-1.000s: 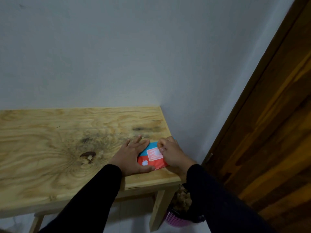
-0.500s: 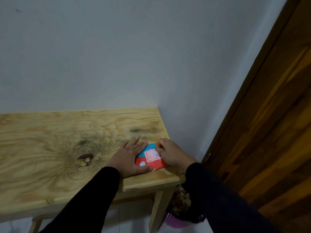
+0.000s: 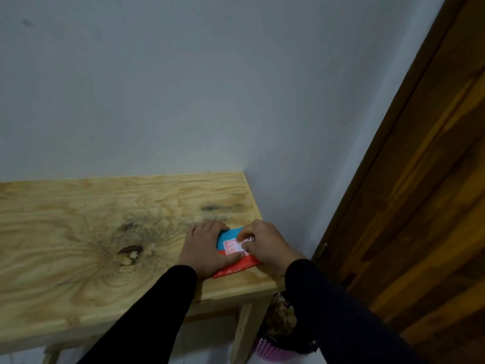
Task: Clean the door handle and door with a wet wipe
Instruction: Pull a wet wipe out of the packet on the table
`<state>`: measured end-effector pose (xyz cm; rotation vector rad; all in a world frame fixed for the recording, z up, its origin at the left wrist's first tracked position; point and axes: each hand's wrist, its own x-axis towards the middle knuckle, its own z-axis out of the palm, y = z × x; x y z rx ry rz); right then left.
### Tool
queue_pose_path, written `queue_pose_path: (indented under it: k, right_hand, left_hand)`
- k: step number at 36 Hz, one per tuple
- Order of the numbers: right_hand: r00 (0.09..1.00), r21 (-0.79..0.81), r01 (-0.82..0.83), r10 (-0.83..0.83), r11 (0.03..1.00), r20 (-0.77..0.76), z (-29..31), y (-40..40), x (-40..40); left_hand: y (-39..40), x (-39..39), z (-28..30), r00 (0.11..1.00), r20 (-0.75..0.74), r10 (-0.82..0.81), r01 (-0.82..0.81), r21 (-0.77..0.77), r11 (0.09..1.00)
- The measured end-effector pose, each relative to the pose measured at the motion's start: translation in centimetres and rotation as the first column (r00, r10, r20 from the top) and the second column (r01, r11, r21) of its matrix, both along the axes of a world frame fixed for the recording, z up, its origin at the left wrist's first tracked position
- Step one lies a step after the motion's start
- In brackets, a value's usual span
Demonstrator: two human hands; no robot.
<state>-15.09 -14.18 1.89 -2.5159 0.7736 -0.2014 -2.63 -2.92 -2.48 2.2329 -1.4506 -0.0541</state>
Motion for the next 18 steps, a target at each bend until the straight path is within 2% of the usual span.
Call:
queue_pose_path:
  k: [5, 9, 18]
  right_hand:
    - [0.999, -0.067, -0.038, 0.036, 0.997, -0.036, 0.18, 0.26, 0.09]
    - [0.999, -0.014, -0.023, 0.023, 1.0, -0.036, 0.5, 0.33, 0.12]
    - [0.996, -0.007, -0.046, 0.045, 0.999, -0.077, 0.67, 0.17, 0.31]
  left_hand:
    - [0.24, 0.02, 0.12, 1.0, -0.025, -0.006, 0.007, 0.028, 1.0]
    - [0.47, -0.08, 0.28, 1.0, -0.008, -0.029, 0.029, 0.074, 0.997]
    - [0.37, 0.05, 0.08, 0.999, 0.006, -0.04, 0.038, 0.141, 0.989]
